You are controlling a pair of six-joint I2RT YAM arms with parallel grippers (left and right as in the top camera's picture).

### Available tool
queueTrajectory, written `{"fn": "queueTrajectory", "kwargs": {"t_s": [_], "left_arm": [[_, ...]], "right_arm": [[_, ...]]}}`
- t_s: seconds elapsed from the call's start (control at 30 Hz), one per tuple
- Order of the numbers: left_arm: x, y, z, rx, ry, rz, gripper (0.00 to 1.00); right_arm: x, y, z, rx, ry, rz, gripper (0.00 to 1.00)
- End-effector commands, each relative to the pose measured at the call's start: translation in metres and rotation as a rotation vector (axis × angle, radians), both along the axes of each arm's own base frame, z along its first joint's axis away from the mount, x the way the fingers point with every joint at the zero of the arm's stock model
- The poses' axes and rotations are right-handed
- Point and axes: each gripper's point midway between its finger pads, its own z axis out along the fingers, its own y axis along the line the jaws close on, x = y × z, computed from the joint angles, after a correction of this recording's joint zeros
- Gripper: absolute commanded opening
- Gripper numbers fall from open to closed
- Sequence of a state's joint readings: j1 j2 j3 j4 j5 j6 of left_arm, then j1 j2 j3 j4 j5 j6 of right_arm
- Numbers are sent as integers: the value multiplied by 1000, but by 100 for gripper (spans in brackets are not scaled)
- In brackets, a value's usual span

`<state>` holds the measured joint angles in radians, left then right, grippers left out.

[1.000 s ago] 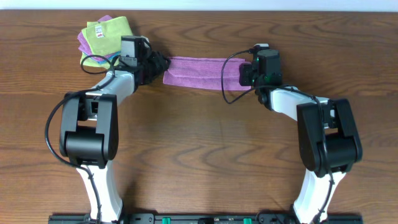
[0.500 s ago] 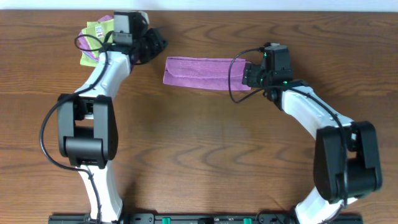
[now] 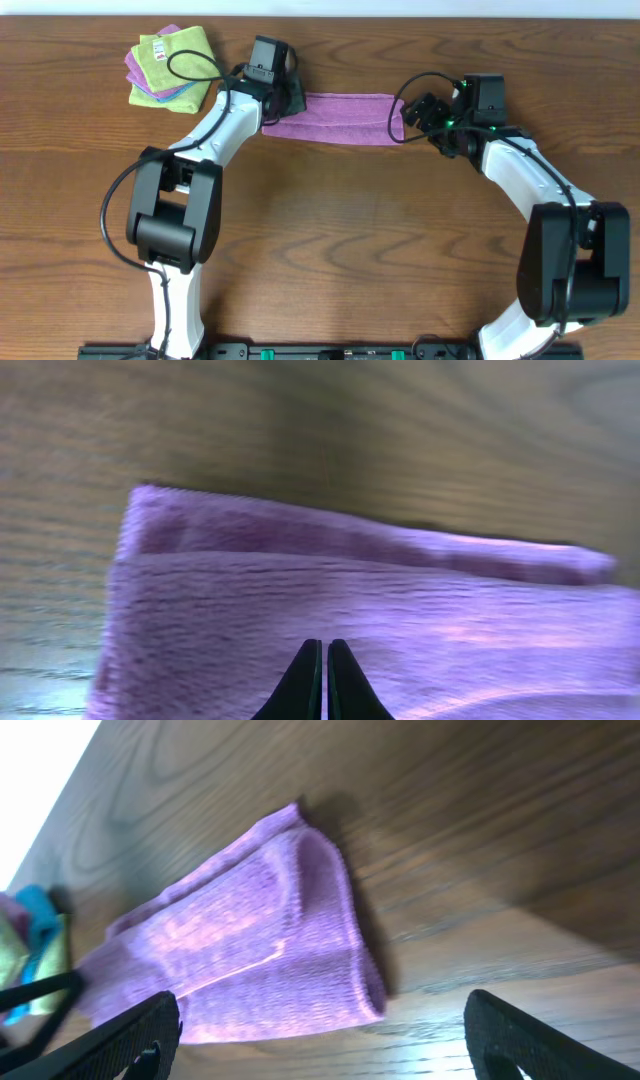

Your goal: Fold the cloth

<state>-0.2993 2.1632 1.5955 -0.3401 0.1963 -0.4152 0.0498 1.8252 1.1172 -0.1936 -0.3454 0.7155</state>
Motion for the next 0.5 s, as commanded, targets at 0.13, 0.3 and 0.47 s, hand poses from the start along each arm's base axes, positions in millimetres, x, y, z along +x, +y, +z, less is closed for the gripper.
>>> {"fn": "queueTrajectory", "kwargs": {"t_s": [0.13, 0.3, 0.47], "left_arm": [[0, 25, -30, 144, 31, 35, 6], [-4, 26, -46, 158, 64, 31, 6], [-9, 27, -51, 163, 88, 28, 6]], "right_arm": [[-6, 12, -17, 99, 77, -1, 91], [-7, 24, -33, 137, 116, 3, 92], [-6, 37, -51, 158, 144, -2, 92]]}}
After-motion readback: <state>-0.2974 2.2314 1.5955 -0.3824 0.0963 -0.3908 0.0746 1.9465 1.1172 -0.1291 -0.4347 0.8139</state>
